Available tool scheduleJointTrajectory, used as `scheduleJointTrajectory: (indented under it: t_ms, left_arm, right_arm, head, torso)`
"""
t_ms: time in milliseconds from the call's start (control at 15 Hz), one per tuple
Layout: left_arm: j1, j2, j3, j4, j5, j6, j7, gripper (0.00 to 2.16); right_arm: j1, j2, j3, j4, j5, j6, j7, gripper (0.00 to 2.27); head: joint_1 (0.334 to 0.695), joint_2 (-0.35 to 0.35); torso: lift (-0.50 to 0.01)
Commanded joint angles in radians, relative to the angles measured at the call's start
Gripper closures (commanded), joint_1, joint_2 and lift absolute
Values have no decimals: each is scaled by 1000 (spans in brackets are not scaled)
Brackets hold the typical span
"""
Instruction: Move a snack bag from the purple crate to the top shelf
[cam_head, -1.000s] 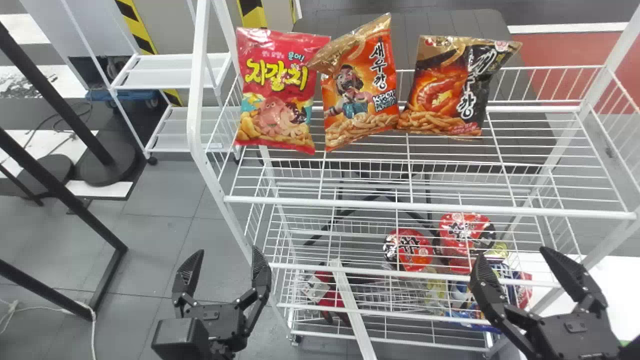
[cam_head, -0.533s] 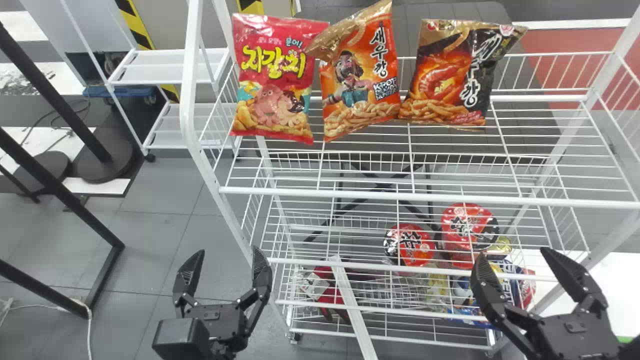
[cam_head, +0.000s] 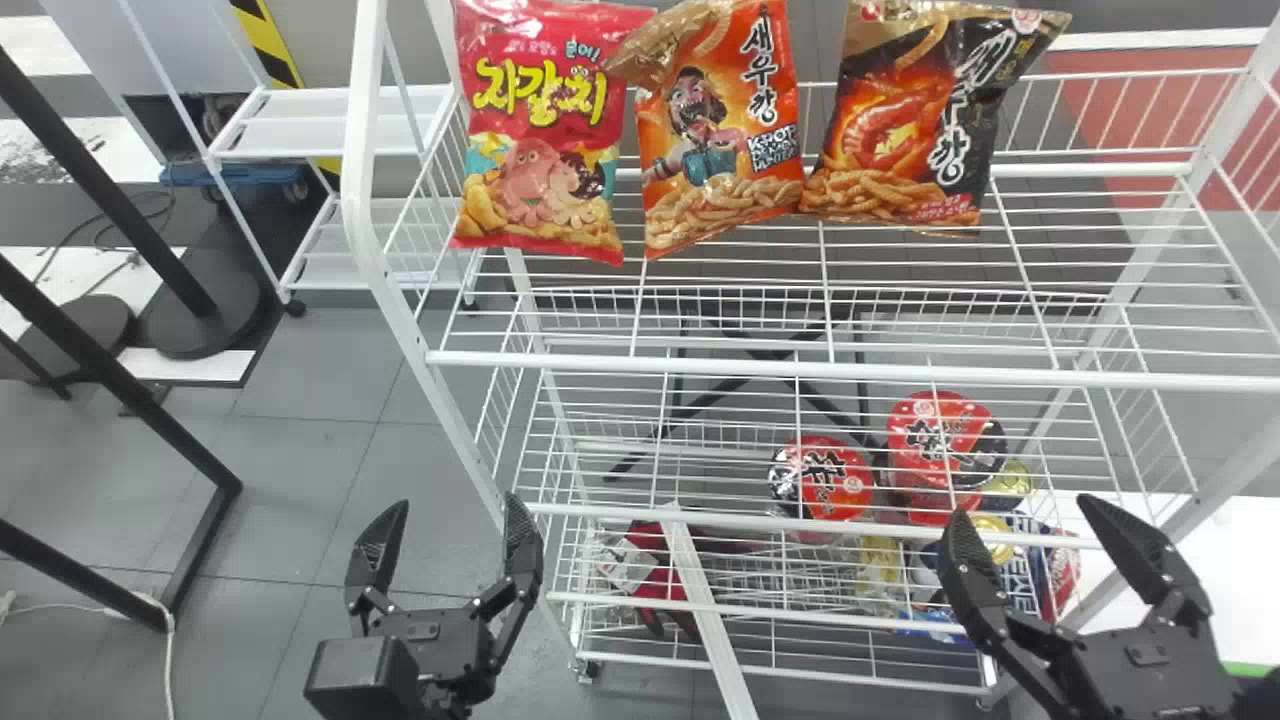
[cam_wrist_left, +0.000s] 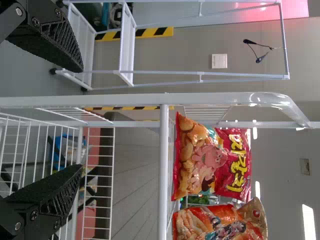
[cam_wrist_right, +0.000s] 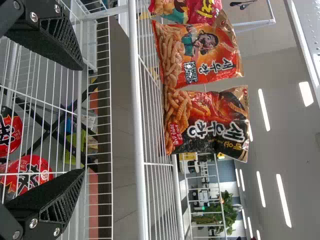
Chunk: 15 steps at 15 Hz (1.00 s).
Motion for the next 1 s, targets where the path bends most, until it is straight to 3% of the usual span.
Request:
scheduleJointTrajectory:
  t_ms: [0, 933]
  left_arm:
    - [-2, 0, -3, -1, 0, 0, 0, 147]
    - [-2, 0, -18, -10, -24, 18, 8, 147]
  right_arm:
    - [0, 1, 1, 0, -1, -3, 0, 80]
    - [0, -15, 8, -3, 2, -3, -9, 80]
  head:
    - [695, 133]
    - [695, 123]
  torso:
    - [-124]
    - [-180]
